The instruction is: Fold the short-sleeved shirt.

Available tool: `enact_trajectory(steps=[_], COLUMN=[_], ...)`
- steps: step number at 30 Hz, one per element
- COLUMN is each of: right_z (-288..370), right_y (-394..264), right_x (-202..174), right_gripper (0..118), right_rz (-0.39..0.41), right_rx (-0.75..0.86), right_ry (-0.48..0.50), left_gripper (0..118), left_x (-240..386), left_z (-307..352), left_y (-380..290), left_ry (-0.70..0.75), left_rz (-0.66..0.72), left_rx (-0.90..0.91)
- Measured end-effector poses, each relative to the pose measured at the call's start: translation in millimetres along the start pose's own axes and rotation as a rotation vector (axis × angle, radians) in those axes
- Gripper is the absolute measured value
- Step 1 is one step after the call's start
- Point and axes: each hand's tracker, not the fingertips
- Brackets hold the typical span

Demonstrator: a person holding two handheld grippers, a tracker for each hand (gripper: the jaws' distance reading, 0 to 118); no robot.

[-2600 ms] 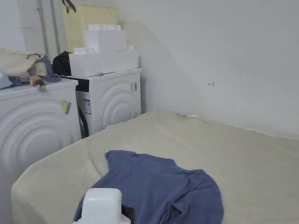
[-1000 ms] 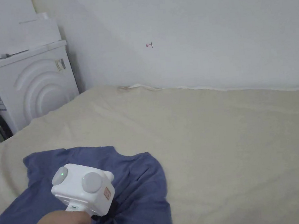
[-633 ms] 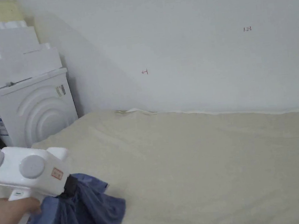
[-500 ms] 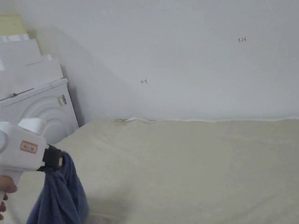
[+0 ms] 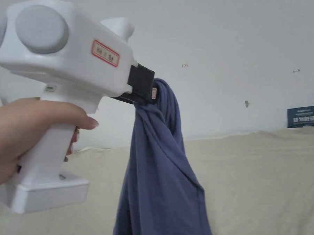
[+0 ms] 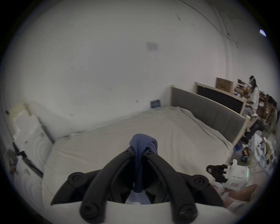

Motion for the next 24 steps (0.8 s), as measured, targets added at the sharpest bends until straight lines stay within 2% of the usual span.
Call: enact_trajectory(steps=[4,8,10,11,12,13,14,17,19,21,24], right_z=[9,13,15,17,18,19,19,13,8,2,-2], right_y=[-4,-13,-18,-21,-23,-26,-29,-41,-46,-48,-46], right_x=[31,57,66,70,73,76,78,83,84,82,77], right_gripper=[1,1,1,1,1,1,1,1,1,1,1], right_rz=[-0.046,-0.079,-0.087,-0.089,-0.091,-0.092,-0.092,-0.095,-0.113,-0.123,-0.102], right_rx=[0.005,-0.017,-0.028,-0.035,-0.040,-0.046,-0.055,-0.087,-0.105,-0.125,-0.137], right_ry=[-0.063,-0.125,-0.138,-0.142,-0.143,-0.144,-0.148,-0.150,-0.143,-0.129,-0.118], left_gripper=[10,9,10,17,54,85,103,106,107,107,106], left_x=[63,130,149,157,161,161,160,156,147,141,124], left_z=[-109,-235,-280,-299,-316,-326,-340,-354,-355,-344,-325], left_y=[-30,-97,-132,-149,-165,-178,-195,-238,-249,-245,-230], left_ry=[-0.196,-0.280,-0.270,-0.251,-0.258,-0.249,-0.271,-0.223,-0.243,-0.298,-0.354], left_rz=[0.040,0.074,0.089,0.109,0.129,0.176,0.220,0.251,0.271,0.348,0.406], left_rx=[-0.189,-0.481,-0.595,-0.641,-0.695,-0.728,-0.801,-0.914,-0.894,-0.838,-0.741])
